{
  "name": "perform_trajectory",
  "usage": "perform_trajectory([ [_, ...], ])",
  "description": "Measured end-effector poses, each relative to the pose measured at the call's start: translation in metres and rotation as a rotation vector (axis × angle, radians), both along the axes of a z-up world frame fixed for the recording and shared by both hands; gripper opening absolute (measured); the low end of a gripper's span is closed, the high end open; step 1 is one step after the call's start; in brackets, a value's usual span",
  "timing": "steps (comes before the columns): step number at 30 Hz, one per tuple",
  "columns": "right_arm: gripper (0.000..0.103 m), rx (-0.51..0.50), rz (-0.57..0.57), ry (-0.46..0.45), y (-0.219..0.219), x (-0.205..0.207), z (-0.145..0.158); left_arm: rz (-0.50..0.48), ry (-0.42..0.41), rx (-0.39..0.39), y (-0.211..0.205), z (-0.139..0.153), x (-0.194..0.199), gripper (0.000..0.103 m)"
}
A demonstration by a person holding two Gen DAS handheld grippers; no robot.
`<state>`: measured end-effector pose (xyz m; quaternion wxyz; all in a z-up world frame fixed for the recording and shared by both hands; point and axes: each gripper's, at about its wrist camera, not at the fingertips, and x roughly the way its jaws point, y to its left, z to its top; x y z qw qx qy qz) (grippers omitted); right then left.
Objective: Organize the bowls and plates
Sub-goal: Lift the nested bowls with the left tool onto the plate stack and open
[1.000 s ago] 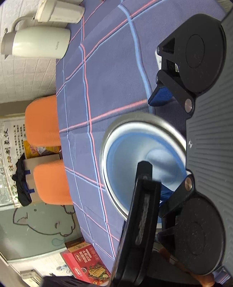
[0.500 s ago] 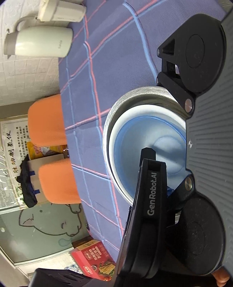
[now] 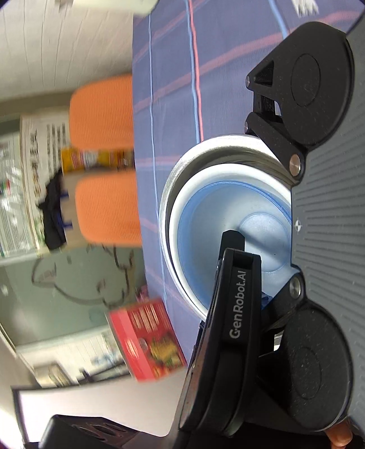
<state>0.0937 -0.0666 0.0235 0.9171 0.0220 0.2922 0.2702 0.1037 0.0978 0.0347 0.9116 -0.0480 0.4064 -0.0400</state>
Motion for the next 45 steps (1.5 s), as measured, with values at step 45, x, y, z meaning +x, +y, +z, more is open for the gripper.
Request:
perform_trajectory([
  [45,0.077,0.109,-0.278,-0.095,-0.077,-0.091,0.008,0.079,-0.287,0.058,-0.057,0.008,-0.133,0.076],
])
